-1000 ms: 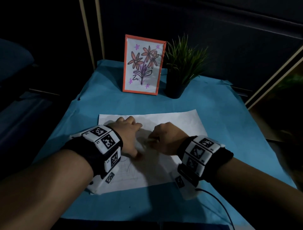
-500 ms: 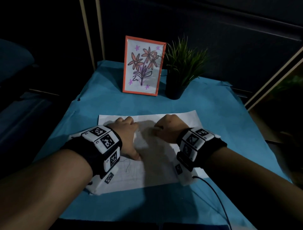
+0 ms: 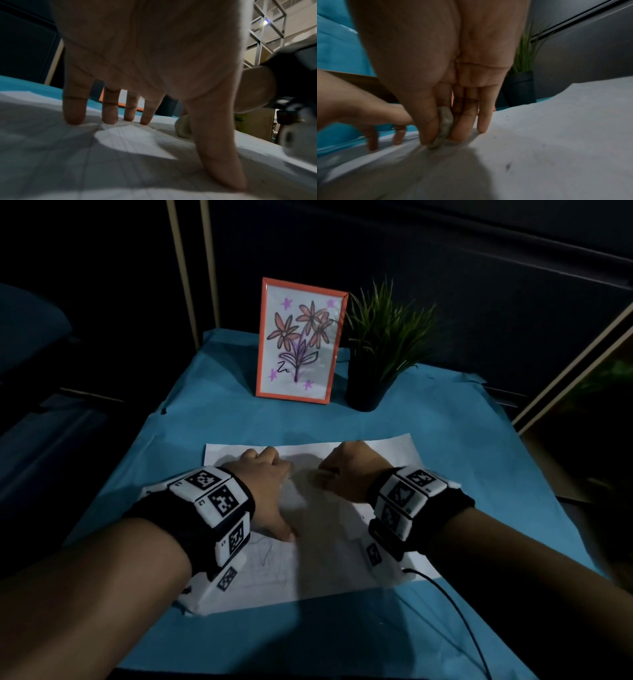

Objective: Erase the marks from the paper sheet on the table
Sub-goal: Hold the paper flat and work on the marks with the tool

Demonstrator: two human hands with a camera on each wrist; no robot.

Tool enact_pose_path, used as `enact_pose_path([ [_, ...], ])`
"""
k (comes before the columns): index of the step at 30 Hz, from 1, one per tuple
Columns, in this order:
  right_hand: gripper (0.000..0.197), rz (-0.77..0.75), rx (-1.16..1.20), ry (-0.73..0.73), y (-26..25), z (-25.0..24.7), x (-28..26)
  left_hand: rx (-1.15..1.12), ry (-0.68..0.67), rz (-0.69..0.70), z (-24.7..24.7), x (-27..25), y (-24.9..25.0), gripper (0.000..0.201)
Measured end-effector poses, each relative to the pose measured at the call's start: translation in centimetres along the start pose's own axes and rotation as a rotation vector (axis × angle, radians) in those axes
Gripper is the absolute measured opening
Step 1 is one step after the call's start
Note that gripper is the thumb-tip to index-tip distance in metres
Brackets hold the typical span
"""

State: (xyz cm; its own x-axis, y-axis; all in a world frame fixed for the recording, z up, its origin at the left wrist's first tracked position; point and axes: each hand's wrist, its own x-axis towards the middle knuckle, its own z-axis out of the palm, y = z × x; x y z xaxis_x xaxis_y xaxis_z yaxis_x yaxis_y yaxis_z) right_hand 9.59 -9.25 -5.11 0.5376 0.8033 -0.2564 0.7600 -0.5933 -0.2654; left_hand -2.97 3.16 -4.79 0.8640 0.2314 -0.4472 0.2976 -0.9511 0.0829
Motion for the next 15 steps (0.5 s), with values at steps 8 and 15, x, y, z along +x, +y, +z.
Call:
enact_pose_path([
  [8, 0.027, 0.072, 0.009, 0.077, 0.3, -0.6, 1.3, -0.006, -0.004, -0.009, 0.0, -0.2, 0.0, 0.108],
  [15, 0.031, 0.014, 0.003, -0.014, -0.4, -0.1, 0.7, 0.008, -0.005, 0.0, -0.1, 0.0, 0.0, 0.107],
])
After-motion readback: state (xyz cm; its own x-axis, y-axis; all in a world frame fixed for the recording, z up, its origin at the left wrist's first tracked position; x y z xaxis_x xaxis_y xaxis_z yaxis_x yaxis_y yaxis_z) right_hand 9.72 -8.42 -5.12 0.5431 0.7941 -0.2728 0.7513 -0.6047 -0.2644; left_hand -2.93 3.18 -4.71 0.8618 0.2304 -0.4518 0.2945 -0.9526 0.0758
